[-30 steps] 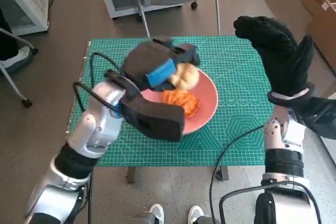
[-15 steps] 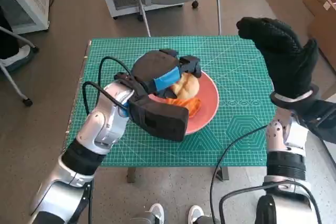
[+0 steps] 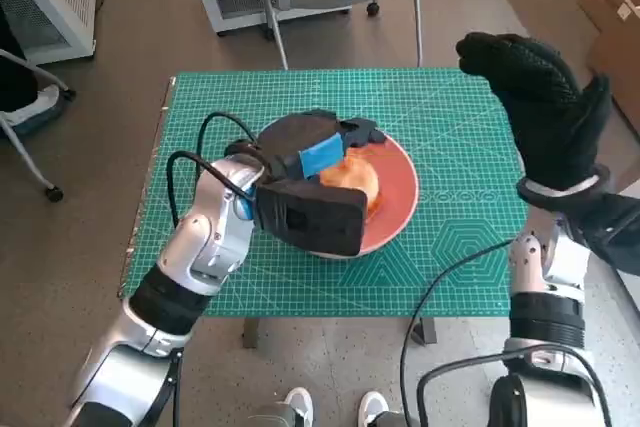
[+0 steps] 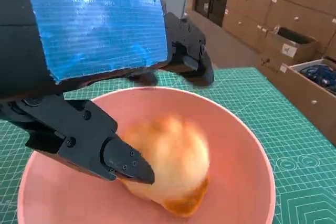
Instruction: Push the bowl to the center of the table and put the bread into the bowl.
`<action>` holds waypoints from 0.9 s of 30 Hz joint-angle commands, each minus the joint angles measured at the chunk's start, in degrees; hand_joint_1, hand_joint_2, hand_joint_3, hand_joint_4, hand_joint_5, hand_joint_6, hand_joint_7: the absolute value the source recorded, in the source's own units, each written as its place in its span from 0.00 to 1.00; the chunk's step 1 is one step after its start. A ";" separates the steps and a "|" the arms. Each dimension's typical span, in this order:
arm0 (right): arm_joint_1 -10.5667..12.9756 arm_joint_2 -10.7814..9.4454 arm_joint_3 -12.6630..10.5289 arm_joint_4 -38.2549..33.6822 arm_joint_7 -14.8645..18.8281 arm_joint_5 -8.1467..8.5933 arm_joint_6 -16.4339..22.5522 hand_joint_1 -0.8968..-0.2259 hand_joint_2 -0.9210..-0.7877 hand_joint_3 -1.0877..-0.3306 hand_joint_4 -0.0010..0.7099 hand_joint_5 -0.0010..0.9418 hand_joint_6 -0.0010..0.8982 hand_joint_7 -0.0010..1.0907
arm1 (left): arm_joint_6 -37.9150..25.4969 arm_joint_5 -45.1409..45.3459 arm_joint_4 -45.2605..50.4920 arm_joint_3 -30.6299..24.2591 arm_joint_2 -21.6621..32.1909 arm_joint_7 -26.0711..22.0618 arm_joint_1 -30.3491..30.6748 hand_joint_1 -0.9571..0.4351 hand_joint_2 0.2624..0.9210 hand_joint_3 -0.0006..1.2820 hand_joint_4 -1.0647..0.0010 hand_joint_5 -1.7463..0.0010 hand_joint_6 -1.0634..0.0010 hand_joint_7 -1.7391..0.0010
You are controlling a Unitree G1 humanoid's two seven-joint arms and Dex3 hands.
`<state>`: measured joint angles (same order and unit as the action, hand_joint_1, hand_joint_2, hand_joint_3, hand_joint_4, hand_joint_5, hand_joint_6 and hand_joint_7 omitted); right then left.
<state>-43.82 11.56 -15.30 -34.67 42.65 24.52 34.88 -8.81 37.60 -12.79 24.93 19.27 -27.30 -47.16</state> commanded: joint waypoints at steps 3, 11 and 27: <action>1.47 0.36 0.60 0.21 -0.56 -0.57 -0.83 0.38 0.00 0.51 0.43 0.00 0.45 0.01 | 1.73 1.64 -0.36 0.92 0.48 1.06 -0.83 0.40 0.82 0.03 1.00 1.00 0.86 0.95; 0.94 0.57 0.78 -0.71 -0.42 -0.60 -0.54 0.38 0.00 0.51 0.43 0.00 0.45 0.01 | 6.43 0.45 -1.73 -0.49 0.99 5.72 0.38 0.40 0.83 0.02 1.00 1.00 0.86 0.95; -3.58 3.35 -0.09 -3.81 -1.27 -0.55 -2.46 0.36 0.00 0.53 0.45 0.01 0.46 0.01 | 30.69 -34.30 -18.43 -22.54 -4.72 11.16 0.10 0.29 0.99 0.07 1.00 1.00 0.83 0.94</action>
<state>-46.03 13.93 -15.25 -36.52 42.16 24.49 33.81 17.11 18.25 -25.87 11.44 18.95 -13.73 -46.52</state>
